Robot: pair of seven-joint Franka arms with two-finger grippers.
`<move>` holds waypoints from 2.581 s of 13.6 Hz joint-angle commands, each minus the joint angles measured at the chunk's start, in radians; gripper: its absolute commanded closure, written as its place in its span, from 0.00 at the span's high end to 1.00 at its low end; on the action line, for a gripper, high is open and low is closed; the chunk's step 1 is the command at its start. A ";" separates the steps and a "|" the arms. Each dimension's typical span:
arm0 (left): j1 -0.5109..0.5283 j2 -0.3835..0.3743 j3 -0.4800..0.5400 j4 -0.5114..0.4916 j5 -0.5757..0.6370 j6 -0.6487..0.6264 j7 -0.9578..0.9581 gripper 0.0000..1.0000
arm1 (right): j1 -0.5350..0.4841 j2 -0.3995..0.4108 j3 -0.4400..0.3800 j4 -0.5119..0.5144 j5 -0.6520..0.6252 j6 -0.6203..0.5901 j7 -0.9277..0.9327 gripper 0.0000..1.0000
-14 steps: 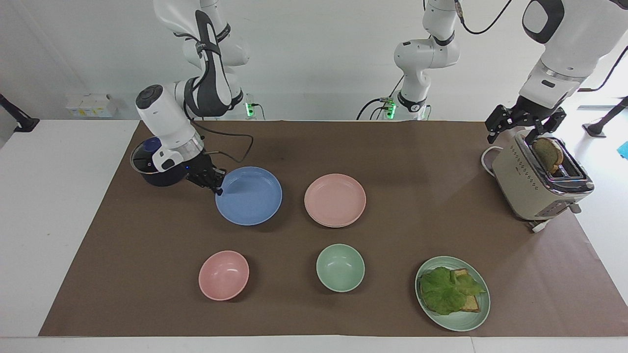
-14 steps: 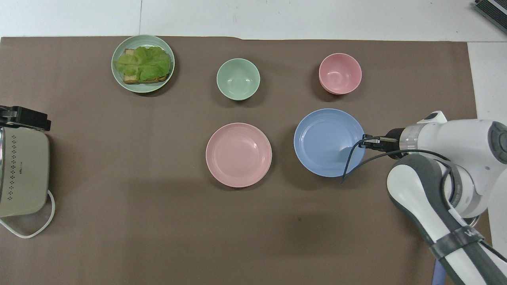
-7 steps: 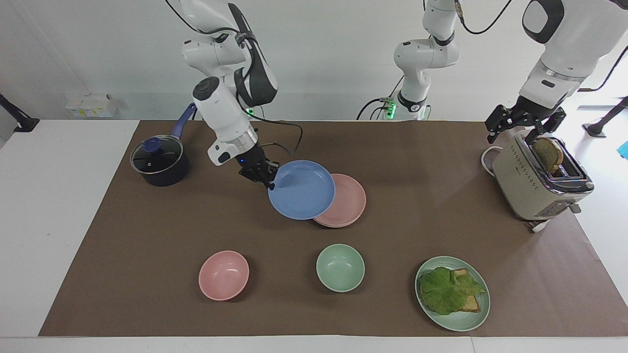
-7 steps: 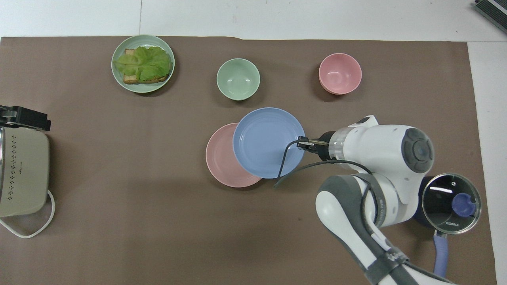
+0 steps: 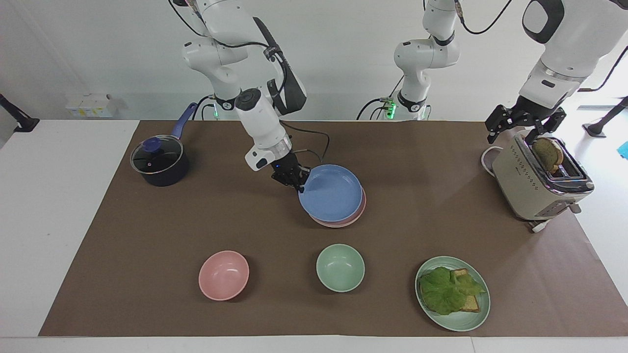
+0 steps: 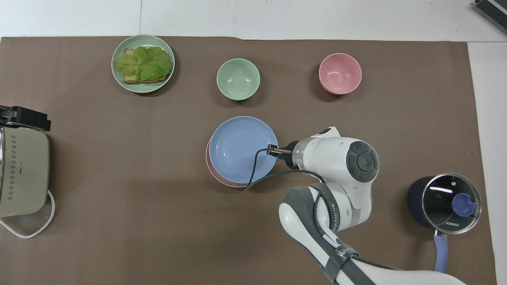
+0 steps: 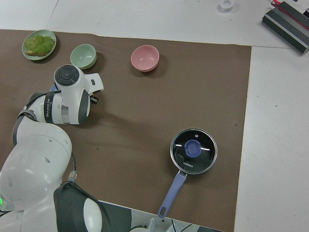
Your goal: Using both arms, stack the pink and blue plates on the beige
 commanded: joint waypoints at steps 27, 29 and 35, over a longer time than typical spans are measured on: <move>0.007 -0.004 -0.006 0.001 0.017 -0.013 0.008 1.00 | -0.307 -0.267 -0.012 0.037 -0.348 -0.395 -0.041 1.00; 0.007 -0.004 -0.006 0.001 0.017 -0.013 0.008 1.00 | -0.393 -0.314 -0.013 0.063 -0.352 -0.482 -0.139 1.00; 0.007 -0.004 -0.006 0.001 0.017 -0.013 0.008 1.00 | -0.502 -0.302 -0.012 0.408 -0.434 -0.893 -0.194 1.00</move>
